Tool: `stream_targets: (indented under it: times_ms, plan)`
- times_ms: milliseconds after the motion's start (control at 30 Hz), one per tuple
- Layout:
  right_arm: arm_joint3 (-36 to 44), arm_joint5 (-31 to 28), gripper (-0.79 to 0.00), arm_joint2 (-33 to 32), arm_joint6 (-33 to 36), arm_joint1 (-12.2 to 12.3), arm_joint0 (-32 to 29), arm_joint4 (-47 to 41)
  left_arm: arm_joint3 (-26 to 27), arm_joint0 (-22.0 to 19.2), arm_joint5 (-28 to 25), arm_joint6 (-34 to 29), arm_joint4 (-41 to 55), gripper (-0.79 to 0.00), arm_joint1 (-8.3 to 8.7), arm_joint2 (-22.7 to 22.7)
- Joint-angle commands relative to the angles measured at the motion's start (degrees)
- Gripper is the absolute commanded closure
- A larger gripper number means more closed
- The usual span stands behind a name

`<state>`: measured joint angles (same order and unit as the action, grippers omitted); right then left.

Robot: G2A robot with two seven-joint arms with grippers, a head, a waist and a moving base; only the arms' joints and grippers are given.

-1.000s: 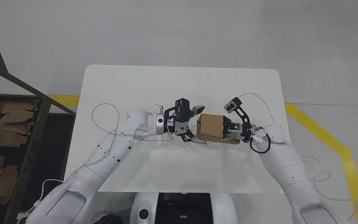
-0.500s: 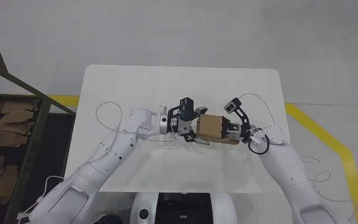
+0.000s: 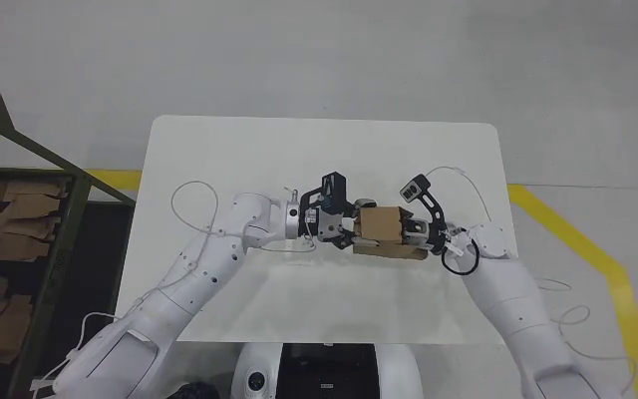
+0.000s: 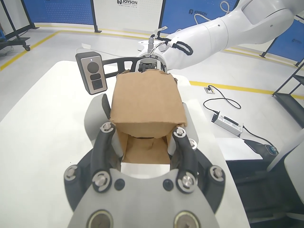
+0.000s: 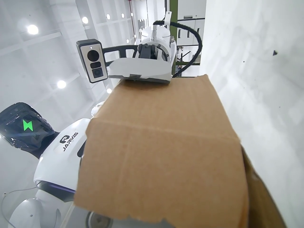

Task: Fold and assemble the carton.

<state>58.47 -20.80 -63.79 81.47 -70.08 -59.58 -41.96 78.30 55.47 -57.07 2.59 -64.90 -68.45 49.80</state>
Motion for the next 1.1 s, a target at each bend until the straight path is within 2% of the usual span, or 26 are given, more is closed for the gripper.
stream_targets:
  times_ms: [0,700,1067]
  plan:
    - [-0.12,-0.10,0.000,-0.06,-0.32,0.02,0.10,0.27,-0.07,0.00,-0.04,-0.06,0.22,-0.369,-0.01,0.04]
    - [-1.09,-0.13,0.000,-2.31,-3.22,1.01,-0.38,3.77,0.26,0.42,-0.72,1.49,0.45,-0.314,0.04,1.14]
    - [0.57,0.92,0.000,0.12,-4.03,0.57,-0.21,5.25,0.79,0.71,-0.78,3.23,-0.64,-0.311,-0.03,1.32]
